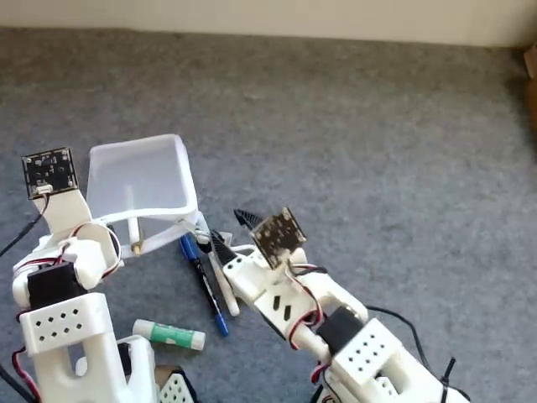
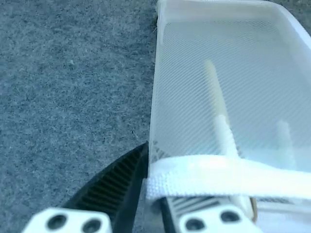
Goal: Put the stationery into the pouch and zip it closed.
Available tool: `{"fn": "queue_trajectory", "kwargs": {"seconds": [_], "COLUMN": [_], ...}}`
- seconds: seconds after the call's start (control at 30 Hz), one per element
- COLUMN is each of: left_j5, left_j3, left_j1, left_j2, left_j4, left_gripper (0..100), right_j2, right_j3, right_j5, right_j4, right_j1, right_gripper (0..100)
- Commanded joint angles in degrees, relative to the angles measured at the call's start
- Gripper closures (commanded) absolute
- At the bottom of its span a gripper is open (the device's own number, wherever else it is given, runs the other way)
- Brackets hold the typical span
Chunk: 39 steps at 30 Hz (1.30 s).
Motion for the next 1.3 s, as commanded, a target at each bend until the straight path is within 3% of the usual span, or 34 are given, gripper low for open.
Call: {"fn": "queue_trajectory", "kwargs": {"seconds": [0.0, 0.17, 0.5, 0.6, 0.83, 1.1, 1.27], "left_j5": [0.79, 2.81, 2.99, 6.33, 6.86, 6.86, 6.86], "left_j3": [0.31, 0.40, 0.22, 0.40, 0.13, 0.31, 0.40], "left_j1": [-2.42, -5.76, -8.48, -12.44, -16.84, -18.24, -19.74], "left_j2": [1.89, 1.89, 1.89, 1.89, 1.89, 1.89, 1.89], "left_j4": [-0.44, -1.85, -2.11, -4.22, -4.48, -5.63, -5.63], "left_gripper": [99, 99, 99, 99, 99, 99, 99], "right_j2": [7.96, 18.51, 25.71, 25.71, 25.80, 25.98, 25.98], "right_j3": [-6.64, -11.56, -25.98, -26.59, -26.59, -26.51, -26.51], "right_j5": [-0.70, -0.79, -0.79, -0.79, -0.79, -0.79, -0.79], "right_j4": [0.31, 2.07, 23.87, 24.13, 24.13, 24.13, 24.13], "right_j1": [0.84, 0.84, 0.66, 0.66, 0.57, -6.64, -7.08], "right_gripper": [83.2, 83.2, 83.2, 83.2, 83.2, 83.2, 83.2]}}
